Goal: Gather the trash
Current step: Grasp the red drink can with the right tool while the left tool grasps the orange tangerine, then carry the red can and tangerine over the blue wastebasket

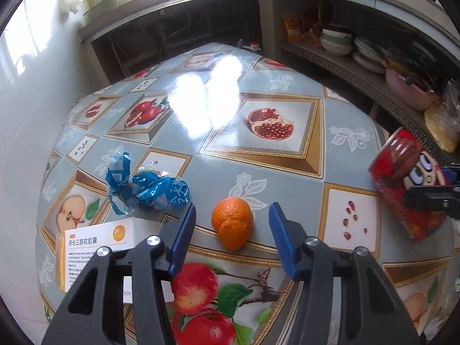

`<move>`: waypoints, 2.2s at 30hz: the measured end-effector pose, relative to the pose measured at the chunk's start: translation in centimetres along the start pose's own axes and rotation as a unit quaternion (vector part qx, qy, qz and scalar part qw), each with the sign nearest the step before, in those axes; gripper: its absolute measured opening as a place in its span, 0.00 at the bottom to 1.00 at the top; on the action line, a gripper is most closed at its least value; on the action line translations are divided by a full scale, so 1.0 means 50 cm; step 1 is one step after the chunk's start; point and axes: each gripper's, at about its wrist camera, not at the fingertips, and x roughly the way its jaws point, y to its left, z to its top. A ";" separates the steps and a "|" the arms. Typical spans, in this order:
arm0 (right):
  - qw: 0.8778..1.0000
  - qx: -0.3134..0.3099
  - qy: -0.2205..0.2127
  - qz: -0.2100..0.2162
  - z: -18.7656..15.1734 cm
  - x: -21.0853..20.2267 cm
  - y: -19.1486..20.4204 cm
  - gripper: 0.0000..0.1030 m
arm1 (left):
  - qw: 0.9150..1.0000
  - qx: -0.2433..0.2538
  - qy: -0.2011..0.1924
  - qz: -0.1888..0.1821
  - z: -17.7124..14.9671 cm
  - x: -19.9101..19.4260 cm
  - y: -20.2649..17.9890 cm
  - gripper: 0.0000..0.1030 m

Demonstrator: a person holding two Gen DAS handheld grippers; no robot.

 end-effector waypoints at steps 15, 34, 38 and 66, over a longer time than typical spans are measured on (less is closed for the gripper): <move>1.000 -0.010 -0.013 -0.012 -0.056 -0.031 -0.009 0.60 | 1.000 -0.002 0.015 -0.023 -0.024 -0.014 -0.030 0.20; 1.000 -0.007 -0.014 -0.023 -0.122 -0.056 -0.009 0.62 | 0.996 0.004 -0.020 -0.085 -0.122 -0.140 -0.100 0.19; 1.000 0.011 -0.019 -0.014 -0.127 -0.070 -0.021 0.62 | 0.996 0.007 -0.023 -0.083 -0.124 -0.145 -0.100 0.19; 0.989 0.084 -0.122 -0.005 -0.148 -0.236 -0.103 0.61 | 0.992 0.012 -0.077 -0.104 -0.078 -0.231 -0.122 0.19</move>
